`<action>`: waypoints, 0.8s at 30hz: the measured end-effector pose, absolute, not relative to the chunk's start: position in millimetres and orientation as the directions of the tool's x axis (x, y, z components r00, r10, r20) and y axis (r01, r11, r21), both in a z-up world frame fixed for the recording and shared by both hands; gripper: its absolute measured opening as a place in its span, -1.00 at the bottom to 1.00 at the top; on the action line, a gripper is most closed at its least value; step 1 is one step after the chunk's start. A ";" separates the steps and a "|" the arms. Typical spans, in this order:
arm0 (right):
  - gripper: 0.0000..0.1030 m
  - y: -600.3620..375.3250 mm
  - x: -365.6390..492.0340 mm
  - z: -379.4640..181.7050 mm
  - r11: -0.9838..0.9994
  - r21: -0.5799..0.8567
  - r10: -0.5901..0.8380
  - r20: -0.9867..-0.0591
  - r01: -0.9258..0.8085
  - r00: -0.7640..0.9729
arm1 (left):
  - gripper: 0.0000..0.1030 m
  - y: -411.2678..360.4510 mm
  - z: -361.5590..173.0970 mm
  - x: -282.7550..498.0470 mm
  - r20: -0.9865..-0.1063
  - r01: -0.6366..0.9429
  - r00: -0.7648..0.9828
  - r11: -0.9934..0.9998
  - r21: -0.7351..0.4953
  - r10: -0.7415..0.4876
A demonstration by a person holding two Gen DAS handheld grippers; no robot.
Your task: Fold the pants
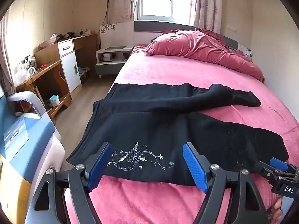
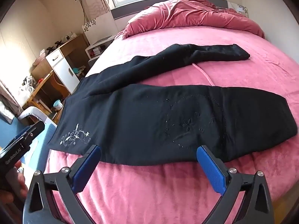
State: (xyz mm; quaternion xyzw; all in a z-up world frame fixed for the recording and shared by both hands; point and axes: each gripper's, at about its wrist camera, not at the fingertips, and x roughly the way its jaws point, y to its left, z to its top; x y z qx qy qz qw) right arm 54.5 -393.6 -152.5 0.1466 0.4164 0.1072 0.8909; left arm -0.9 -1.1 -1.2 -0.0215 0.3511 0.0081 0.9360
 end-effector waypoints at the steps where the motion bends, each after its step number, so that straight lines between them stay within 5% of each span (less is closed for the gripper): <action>1: 1.00 -394.0 54.6 -153.2 0.933 0.352 0.314 -0.712 -0.067 0.628 | 0.55 -1.2 -2.0 -1.1 -0.660 -0.031 0.752 0.999 -0.034 0.001; 16: 1.00 -395.1 53.8 -156.3 0.942 0.331 0.293 -0.727 -0.057 0.621 | 0.56 0.4 -6.2 0.9 -0.685 -0.023 0.728 0.999 -0.038 -0.009; 24: 1.00 -380.8 50.2 -139.6 0.982 0.181 0.174 -0.735 -0.058 0.656 | 0.56 4.0 -10.0 0.8 -0.684 -0.034 0.729 0.998 -0.051 -0.010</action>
